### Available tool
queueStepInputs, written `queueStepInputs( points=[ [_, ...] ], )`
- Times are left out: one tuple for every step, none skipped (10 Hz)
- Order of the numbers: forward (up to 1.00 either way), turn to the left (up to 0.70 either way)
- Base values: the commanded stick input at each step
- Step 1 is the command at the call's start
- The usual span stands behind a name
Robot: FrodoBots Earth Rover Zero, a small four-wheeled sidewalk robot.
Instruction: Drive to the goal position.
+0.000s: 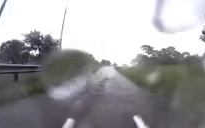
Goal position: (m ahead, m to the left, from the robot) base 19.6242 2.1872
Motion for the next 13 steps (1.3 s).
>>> queueStepInputs(
  points=[
    [0.85,0.00],
    [0.85,0.00],
    [0.85,0.00],
    [0.85,0.00],
    [0.85,0.00],
    [0.85,0.00],
    [0.85,-0.16],
    [0.85,-0.27],
    [0.85,0.00],
    [0.85,0.00],
    [0.85,0.00],
    [0.85,0.00],
    [0.85,0.00]
  ],
)
